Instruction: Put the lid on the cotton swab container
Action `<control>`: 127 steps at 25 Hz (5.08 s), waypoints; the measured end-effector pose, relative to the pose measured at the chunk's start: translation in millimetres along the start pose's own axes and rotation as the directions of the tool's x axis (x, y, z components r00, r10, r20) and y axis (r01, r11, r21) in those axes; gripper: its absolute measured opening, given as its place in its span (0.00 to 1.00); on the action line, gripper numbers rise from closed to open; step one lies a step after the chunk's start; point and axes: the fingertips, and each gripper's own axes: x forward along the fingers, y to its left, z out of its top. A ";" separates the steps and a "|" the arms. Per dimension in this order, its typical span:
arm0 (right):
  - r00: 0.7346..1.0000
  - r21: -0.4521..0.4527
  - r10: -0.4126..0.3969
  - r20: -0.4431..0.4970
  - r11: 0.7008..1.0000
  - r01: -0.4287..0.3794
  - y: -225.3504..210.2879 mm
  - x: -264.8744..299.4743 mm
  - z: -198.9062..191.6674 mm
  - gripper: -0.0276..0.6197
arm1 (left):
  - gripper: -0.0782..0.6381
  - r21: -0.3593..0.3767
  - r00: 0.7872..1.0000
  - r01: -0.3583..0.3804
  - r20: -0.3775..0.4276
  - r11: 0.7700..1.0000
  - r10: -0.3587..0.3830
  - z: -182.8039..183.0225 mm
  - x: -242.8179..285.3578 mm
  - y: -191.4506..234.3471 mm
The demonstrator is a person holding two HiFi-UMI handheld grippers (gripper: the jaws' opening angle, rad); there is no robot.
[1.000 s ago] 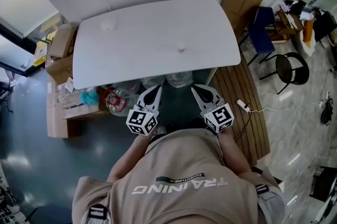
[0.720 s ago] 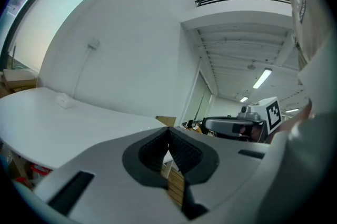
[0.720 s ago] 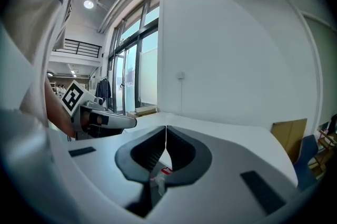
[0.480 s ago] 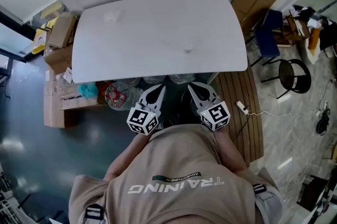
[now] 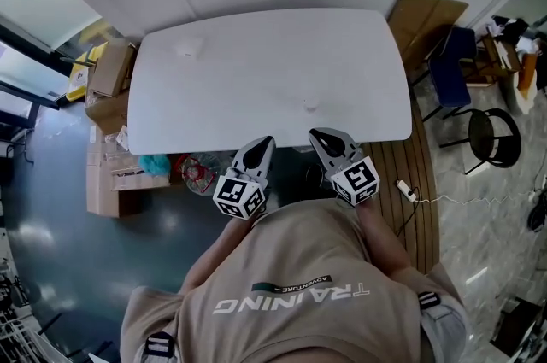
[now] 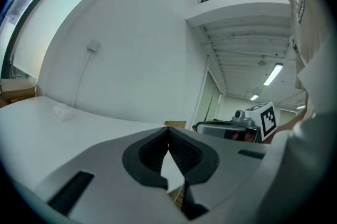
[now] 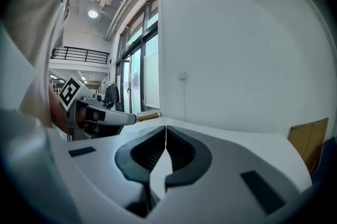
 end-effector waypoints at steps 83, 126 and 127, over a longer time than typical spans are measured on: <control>0.805 0.120 0.141 -0.577 0.989 -0.087 -116.0 106.6 -148.9 0.07 | 0.13 0.007 0.998 0.019 0.065 1.000 -0.020 58.0 119.3 64.2; 0.998 -0.053 -0.014 0.062 0.998 0.017 -140.1 58.8 107.6 0.07 | 0.13 0.190 0.988 0.068 0.126 0.979 -0.093 134.1 119.6 49.1; 0.997 -0.047 -0.011 0.077 0.999 0.015 -140.3 56.3 111.7 0.07 | 0.13 0.190 0.987 0.073 0.124 0.979 -0.098 135.2 120.9 48.4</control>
